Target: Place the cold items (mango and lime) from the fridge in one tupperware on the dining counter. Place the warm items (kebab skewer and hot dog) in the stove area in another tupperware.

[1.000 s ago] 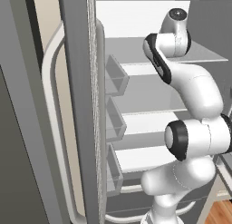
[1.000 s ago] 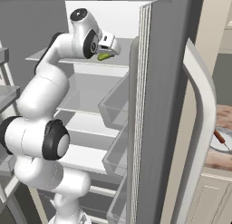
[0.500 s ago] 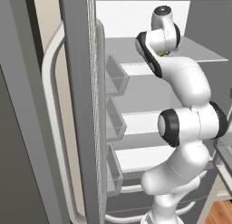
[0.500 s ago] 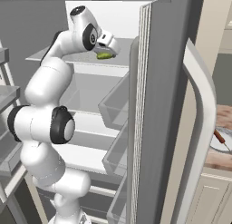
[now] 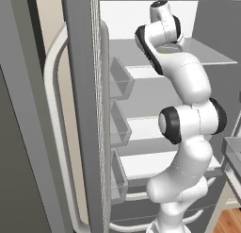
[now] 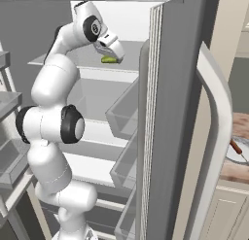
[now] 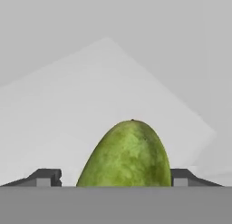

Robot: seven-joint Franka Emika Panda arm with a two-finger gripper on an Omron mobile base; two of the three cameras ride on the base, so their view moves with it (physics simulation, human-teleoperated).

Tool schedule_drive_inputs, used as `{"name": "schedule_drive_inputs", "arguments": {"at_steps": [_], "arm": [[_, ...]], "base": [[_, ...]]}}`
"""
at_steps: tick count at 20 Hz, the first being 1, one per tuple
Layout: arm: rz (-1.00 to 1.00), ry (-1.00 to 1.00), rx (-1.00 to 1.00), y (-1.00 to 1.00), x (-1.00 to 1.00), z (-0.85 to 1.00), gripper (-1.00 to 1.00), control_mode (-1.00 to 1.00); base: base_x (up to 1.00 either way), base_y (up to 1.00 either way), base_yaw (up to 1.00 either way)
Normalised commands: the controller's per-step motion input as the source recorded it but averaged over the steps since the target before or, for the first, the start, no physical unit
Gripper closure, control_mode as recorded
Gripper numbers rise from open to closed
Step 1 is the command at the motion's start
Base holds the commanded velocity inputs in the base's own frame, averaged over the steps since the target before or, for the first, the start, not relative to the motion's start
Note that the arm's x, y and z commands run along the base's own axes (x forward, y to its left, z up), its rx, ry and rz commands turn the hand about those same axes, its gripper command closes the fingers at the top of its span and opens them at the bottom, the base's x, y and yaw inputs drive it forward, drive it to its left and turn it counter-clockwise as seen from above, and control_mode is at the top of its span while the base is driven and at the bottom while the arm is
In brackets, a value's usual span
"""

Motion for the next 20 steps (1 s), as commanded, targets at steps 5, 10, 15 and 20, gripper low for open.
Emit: {"name": "schedule_drive_inputs", "arguments": {"at_steps": [5, 10, 15, 20], "arm": [[-0.23, -0.43, 0.12, -0.12, -0.52, -0.67, 1.0, -1.0], [0.0, -0.99, 0.23, -0.14, -0.91, -0.7, 1.0, -1.0], [0.02, -0.68, 0.14, -0.01, -1.0, -0.17, 1.0, -1.0], [0.08, 0.04, -0.1, 0.08, -1.0, 0.23, 1.0, -1.0]], "base": [[0.0, 0.0, 0.0], [0.0, 0.0, 0.0], [0.0, 0.0, 0.0], [0.0, 0.0, 0.0]]}}
